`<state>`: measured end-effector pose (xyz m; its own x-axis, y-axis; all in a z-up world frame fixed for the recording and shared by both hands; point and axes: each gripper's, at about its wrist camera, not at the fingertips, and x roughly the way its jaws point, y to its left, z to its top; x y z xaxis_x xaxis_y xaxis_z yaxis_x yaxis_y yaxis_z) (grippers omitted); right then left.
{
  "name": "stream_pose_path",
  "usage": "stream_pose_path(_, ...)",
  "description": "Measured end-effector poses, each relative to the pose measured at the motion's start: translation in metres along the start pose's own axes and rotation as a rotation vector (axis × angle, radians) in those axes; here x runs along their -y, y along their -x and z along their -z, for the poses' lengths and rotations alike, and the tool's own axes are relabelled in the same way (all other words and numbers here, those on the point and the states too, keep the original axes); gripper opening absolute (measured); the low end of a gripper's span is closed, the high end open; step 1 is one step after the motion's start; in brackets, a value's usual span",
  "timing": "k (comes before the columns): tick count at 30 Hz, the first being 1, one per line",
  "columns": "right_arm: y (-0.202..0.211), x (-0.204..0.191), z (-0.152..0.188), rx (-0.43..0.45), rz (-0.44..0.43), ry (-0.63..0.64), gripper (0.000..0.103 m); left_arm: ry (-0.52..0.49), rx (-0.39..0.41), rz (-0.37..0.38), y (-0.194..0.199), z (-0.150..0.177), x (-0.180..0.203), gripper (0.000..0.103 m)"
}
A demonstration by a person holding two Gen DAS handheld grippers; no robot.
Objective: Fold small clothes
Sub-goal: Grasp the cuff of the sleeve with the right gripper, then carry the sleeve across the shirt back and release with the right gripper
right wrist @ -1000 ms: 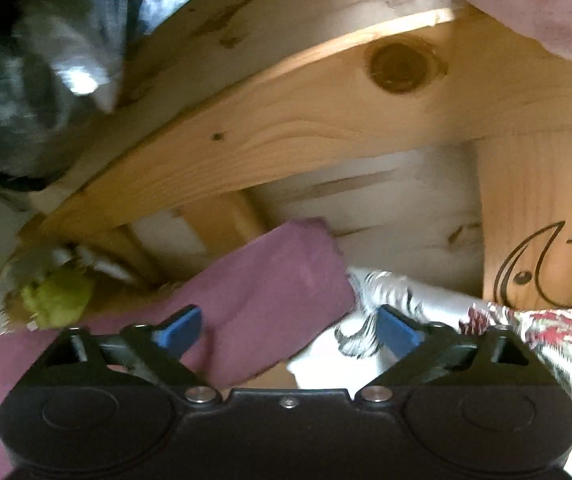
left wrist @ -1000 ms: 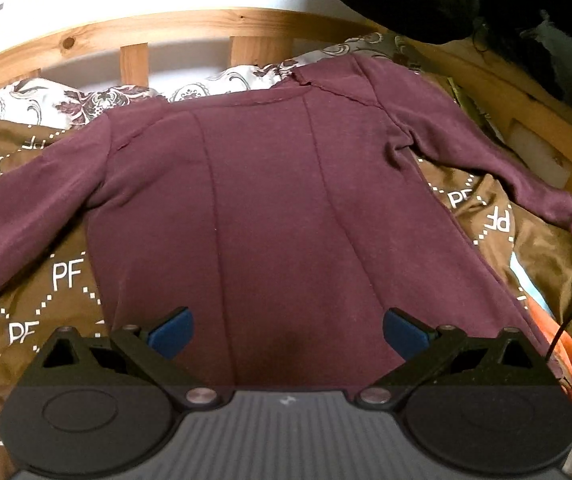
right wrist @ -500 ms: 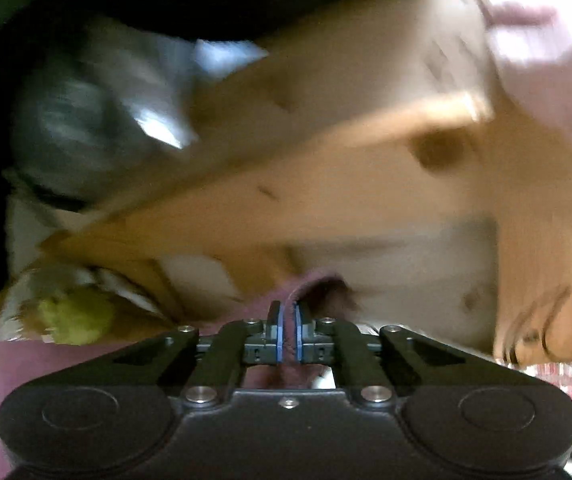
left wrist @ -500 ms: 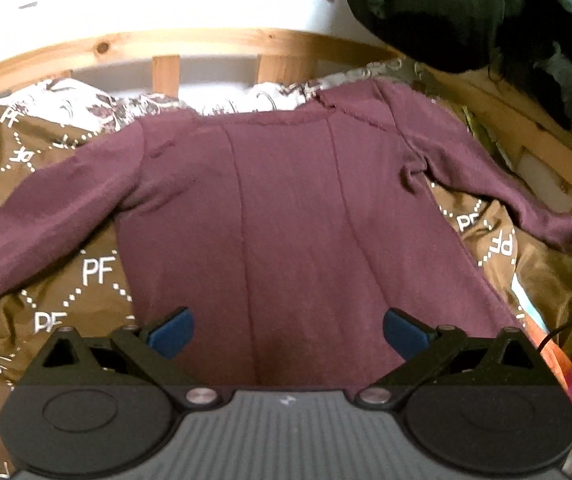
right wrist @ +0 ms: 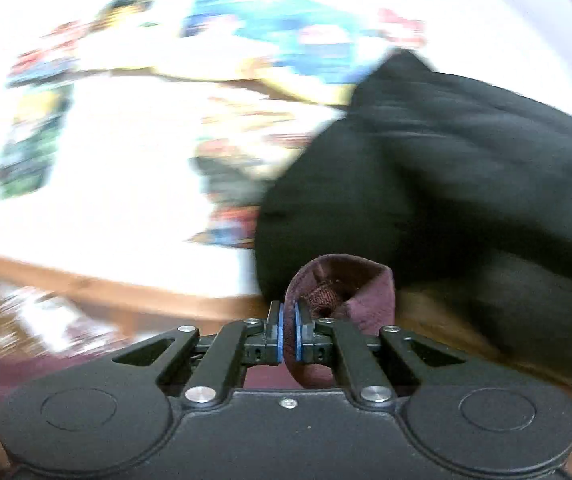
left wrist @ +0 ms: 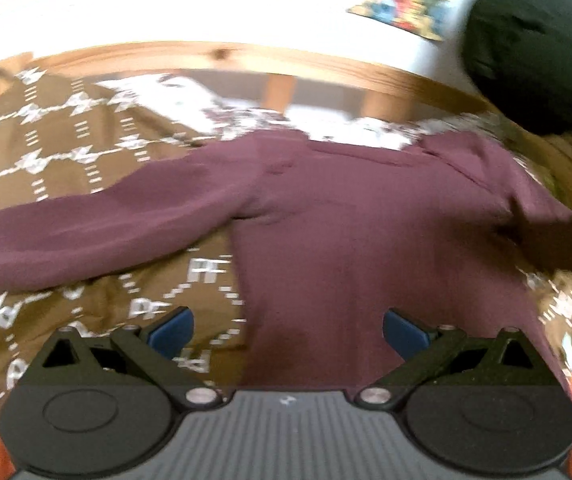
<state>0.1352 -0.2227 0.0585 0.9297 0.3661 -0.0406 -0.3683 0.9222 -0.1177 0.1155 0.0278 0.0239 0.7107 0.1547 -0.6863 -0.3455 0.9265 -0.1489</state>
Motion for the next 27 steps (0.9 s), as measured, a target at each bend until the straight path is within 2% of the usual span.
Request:
stream_pose_path(4,0.002,-0.062,0.015,-0.058,-0.216,0.11,0.005,0.088,0.003,-0.063,0.0,-0.003,-0.026,0.102)
stream_pose_path(6,-0.002,-0.086,0.024,-0.095,-0.29,0.145,0.005,0.117,0.01,-0.096,0.002,-0.003,-0.037,0.102)
stream_pose_path(13,-0.006,-0.131,0.067,-0.258,-0.489,0.2,0.005,0.155,0.021,-0.173,0.005,0.0,-0.052,0.102)
stream_pose_path(15,-0.006,-0.141,0.075,-0.307,-0.537,0.209,0.009,0.163,0.016,-0.187,0.004,0.0,-0.052,0.102)
stream_pose_path(16,-0.009,-0.142,0.077,-0.334,-0.563,0.207,0.013,0.165,0.013,-0.193,0.004,0.0,-0.052,0.102)
stream_pose_path(18,-0.007,-0.144,0.085,-0.373,-0.616,0.185,0.037,0.164,0.012,-0.2,0.003,0.001,-0.05,0.102)
stream_pose_path(19,-0.005,-0.142,0.087,-0.386,-0.637,0.172,0.044,0.162,0.013,-0.203,0.002,0.001,-0.047,0.102)
stream_pose_path(21,0.002,-0.137,0.092,-0.4,-0.677,0.153,0.07,0.155,0.022,-0.208,0.002,0.001,-0.044,0.102)
stream_pose_path(24,0.011,-0.124,0.097,-0.432,-0.76,0.125,0.088,0.152,0.04,-0.202,0.001,0.0,-0.038,0.102)
stream_pose_path(26,0.015,-0.113,0.098,-0.427,-0.781,0.126,0.092,0.148,0.043,-0.192,-0.003,0.001,-0.034,0.102)
stream_pose_path(27,0.015,-0.106,0.097,-0.414,-0.763,0.131,0.093,0.14,0.034,-0.187,-0.006,0.001,-0.03,0.102)
